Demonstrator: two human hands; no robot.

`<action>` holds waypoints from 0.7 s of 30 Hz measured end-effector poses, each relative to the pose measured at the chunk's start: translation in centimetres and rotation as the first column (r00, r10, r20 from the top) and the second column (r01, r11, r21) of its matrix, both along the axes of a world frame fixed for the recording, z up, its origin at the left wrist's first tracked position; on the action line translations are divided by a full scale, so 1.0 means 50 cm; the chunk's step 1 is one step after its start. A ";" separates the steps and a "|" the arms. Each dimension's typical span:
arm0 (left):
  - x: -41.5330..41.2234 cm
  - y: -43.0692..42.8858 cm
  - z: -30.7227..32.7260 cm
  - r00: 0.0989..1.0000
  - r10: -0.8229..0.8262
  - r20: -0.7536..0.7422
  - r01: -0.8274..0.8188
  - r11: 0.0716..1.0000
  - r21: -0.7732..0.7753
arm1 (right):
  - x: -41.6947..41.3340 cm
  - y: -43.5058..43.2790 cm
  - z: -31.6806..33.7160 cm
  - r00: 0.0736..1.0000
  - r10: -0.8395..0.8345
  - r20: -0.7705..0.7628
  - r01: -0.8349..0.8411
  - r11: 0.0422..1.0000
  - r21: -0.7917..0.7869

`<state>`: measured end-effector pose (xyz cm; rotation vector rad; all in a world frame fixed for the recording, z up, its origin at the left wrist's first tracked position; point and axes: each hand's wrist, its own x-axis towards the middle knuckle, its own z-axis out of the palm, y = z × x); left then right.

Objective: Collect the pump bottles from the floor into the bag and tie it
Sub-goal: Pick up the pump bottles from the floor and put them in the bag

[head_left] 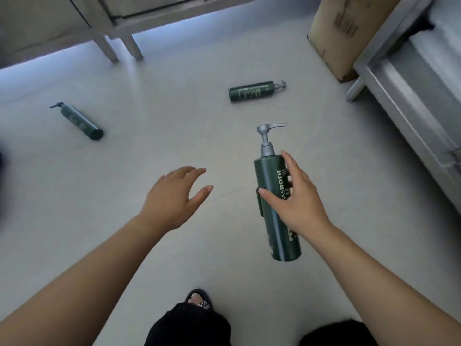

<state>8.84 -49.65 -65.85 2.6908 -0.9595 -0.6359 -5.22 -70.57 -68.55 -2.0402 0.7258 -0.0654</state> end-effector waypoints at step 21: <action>-0.021 0.028 1.080 0.891 -0.449 0.069 0.454 0.879 -0.144 | -0.096 0.070 1.075 0.983 -0.181 0.038 0.185 0.972 -0.146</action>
